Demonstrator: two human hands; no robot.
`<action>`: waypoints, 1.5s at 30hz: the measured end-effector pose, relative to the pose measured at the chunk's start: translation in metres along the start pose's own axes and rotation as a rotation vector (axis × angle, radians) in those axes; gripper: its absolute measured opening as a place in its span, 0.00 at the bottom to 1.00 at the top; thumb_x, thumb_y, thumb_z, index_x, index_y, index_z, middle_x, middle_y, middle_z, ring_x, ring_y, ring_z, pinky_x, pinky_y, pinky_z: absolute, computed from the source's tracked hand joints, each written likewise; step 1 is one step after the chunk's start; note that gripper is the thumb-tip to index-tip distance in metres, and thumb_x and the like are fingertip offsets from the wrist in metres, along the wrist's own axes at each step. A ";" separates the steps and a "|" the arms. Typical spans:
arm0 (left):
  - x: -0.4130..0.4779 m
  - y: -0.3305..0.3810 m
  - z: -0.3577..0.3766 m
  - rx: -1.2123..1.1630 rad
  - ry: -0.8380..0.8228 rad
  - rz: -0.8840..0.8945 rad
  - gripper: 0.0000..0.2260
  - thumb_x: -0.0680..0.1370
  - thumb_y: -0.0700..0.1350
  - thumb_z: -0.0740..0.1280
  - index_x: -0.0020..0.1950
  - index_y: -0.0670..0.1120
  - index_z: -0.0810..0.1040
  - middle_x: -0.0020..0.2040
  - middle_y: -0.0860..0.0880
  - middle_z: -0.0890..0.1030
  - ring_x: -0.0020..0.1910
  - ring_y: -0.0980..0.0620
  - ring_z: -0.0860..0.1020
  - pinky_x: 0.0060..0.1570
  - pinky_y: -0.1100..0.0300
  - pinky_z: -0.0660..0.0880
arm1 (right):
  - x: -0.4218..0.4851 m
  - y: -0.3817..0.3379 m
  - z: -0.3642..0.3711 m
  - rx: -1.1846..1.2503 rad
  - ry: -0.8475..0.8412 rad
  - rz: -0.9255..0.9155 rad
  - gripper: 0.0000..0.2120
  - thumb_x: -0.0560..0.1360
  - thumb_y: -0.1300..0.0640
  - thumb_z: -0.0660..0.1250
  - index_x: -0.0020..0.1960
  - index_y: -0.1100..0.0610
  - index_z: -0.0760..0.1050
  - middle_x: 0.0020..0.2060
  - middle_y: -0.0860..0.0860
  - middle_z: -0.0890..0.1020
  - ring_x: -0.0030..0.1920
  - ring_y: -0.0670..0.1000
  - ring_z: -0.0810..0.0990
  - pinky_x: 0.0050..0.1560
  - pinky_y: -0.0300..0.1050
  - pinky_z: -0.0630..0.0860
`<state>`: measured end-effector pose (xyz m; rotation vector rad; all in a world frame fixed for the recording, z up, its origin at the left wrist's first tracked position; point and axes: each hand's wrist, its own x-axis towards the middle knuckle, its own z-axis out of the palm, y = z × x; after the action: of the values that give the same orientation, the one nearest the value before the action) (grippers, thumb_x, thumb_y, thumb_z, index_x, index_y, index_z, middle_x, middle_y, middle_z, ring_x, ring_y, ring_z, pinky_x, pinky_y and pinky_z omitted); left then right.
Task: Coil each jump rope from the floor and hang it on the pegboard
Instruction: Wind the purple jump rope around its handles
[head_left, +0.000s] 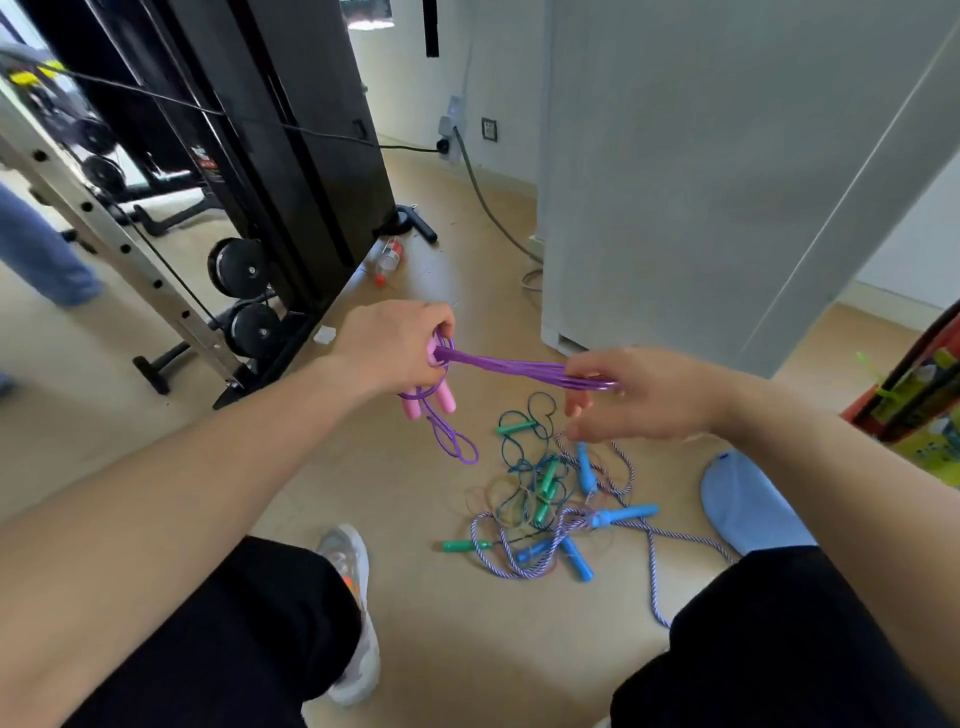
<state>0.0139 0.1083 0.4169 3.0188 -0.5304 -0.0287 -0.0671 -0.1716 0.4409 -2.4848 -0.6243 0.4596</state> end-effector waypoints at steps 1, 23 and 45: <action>0.000 -0.005 -0.001 0.014 0.001 -0.009 0.13 0.68 0.50 0.68 0.50 0.58 0.71 0.41 0.58 0.79 0.47 0.54 0.78 0.44 0.56 0.75 | 0.001 0.001 0.002 -0.049 0.006 -0.001 0.12 0.72 0.41 0.71 0.49 0.47 0.75 0.39 0.46 0.80 0.41 0.47 0.79 0.45 0.44 0.75; 0.015 -0.026 0.038 -0.263 0.247 0.286 0.16 0.66 0.51 0.72 0.52 0.56 0.75 0.44 0.57 0.80 0.44 0.53 0.78 0.43 0.53 0.76 | 0.107 -0.001 0.055 0.086 0.358 0.065 0.19 0.79 0.49 0.65 0.69 0.49 0.74 0.58 0.45 0.79 0.58 0.46 0.77 0.58 0.43 0.71; 0.043 -0.008 0.059 -0.290 -0.126 0.090 0.16 0.69 0.51 0.74 0.54 0.57 0.74 0.40 0.60 0.83 0.46 0.58 0.77 0.41 0.62 0.73 | 0.124 0.047 0.061 0.127 0.227 0.293 0.12 0.82 0.53 0.61 0.44 0.54 0.78 0.40 0.49 0.84 0.42 0.50 0.82 0.44 0.43 0.77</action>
<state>0.0550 0.0974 0.3576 2.7205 -0.6131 -0.2671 0.0261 -0.1180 0.3420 -2.4669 -0.1373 0.3063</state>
